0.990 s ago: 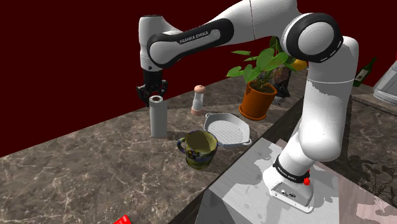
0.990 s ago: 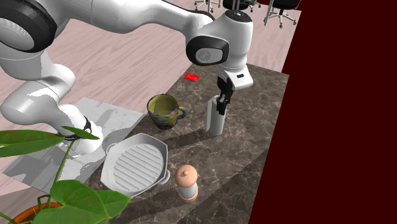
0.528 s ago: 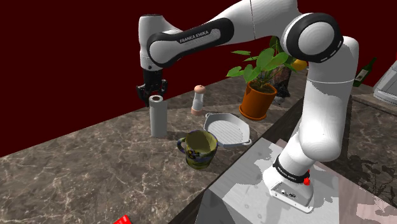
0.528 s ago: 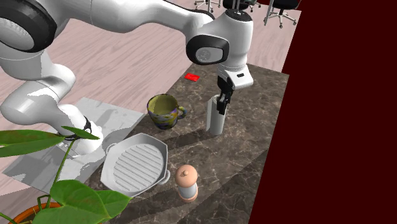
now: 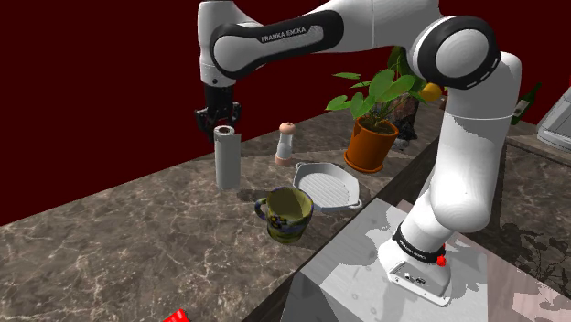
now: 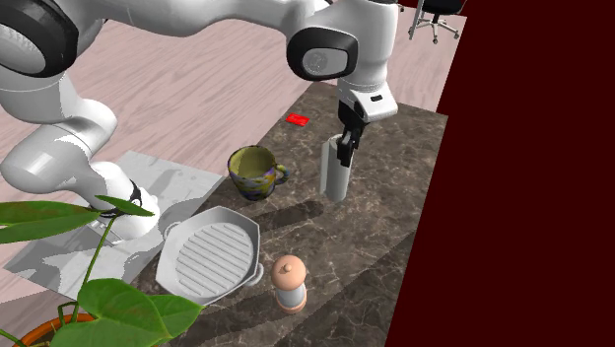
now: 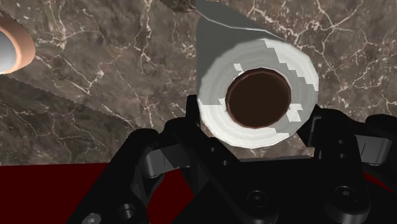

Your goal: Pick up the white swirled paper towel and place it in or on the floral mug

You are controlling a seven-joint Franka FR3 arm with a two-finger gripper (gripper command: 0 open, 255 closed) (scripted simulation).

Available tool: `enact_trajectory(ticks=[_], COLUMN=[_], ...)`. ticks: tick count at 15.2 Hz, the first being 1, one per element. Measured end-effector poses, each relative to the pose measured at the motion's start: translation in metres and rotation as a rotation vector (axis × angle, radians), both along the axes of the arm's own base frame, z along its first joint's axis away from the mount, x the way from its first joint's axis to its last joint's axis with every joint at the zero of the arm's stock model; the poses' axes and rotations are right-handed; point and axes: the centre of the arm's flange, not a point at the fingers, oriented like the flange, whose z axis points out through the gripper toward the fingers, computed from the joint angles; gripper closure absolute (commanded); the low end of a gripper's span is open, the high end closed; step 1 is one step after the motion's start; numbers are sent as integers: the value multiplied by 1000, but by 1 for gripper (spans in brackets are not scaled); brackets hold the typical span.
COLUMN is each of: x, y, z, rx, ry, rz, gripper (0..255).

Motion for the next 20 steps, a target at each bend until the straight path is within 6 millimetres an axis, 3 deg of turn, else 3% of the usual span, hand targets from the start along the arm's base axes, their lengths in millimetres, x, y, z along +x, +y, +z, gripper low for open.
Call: enact_trajectory(ticks=[20], x=[0], y=[-2], z=[105], rx=[0], ry=[0], rz=[0], gripper=[255])
